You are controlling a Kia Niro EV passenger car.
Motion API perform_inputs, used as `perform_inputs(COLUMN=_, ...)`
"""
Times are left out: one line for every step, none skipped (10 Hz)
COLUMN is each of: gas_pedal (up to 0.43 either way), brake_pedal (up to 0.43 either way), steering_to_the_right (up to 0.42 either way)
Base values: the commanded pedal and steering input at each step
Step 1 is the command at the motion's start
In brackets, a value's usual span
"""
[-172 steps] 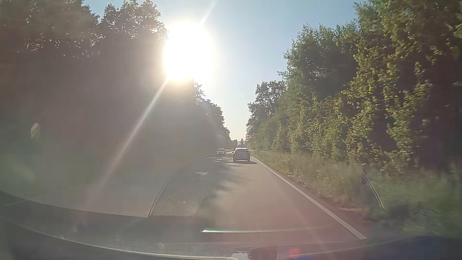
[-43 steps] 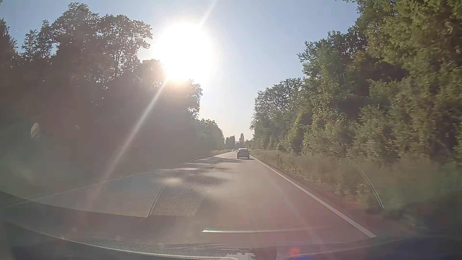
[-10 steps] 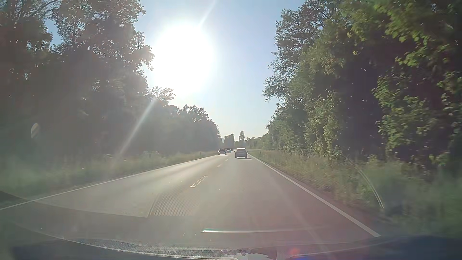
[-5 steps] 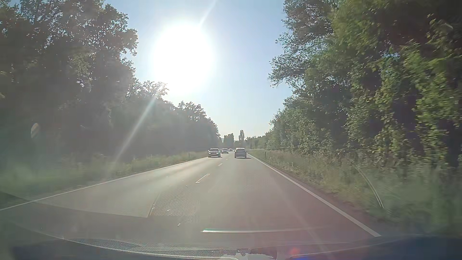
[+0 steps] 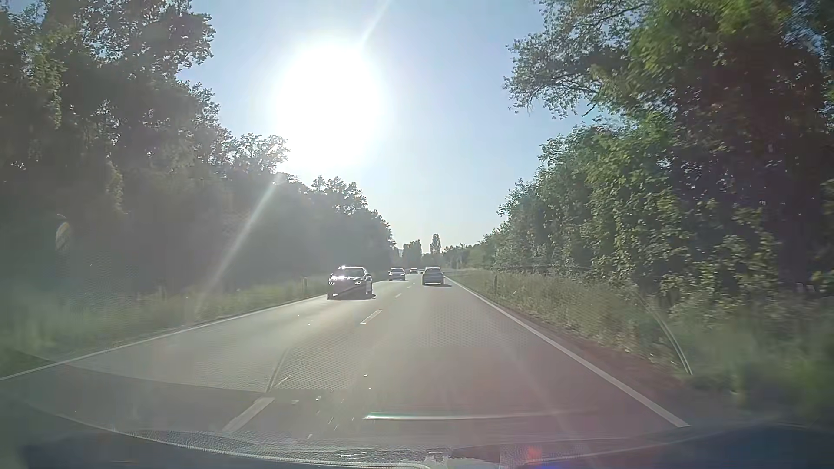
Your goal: Follow the waypoints while adhering to traffic rules and regulations
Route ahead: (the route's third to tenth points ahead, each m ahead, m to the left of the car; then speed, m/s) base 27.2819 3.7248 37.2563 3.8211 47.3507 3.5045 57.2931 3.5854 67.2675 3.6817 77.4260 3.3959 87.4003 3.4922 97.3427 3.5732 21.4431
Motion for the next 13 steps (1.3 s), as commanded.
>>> perform_inputs(gas_pedal=0.169, brake_pedal=0.0, steering_to_the_right=0.002)
perform_inputs(gas_pedal=0.169, brake_pedal=0.0, steering_to_the_right=0.002)
perform_inputs(gas_pedal=0.169, brake_pedal=0.0, steering_to_the_right=0.002)
perform_inputs(gas_pedal=0.169, brake_pedal=0.0, steering_to_the_right=0.001)
perform_inputs(gas_pedal=0.169, brake_pedal=0.0, steering_to_the_right=0.001)
perform_inputs(gas_pedal=0.169, brake_pedal=0.0, steering_to_the_right=0.001)
perform_inputs(gas_pedal=0.157, brake_pedal=0.0, steering_to_the_right=0.001)
perform_inputs(gas_pedal=0.15, brake_pedal=0.0, steering_to_the_right=0.001)
perform_inputs(gas_pedal=0.138, brake_pedal=0.0, steering_to_the_right=0.001)
perform_inputs(gas_pedal=0.138, brake_pedal=0.0, steering_to_the_right=0.001)
perform_inputs(gas_pedal=0.138, brake_pedal=0.0, steering_to_the_right=0.001)
perform_inputs(gas_pedal=0.138, brake_pedal=0.0, steering_to_the_right=0.001)
perform_inputs(gas_pedal=0.138, brake_pedal=0.0, steering_to_the_right=0.001)
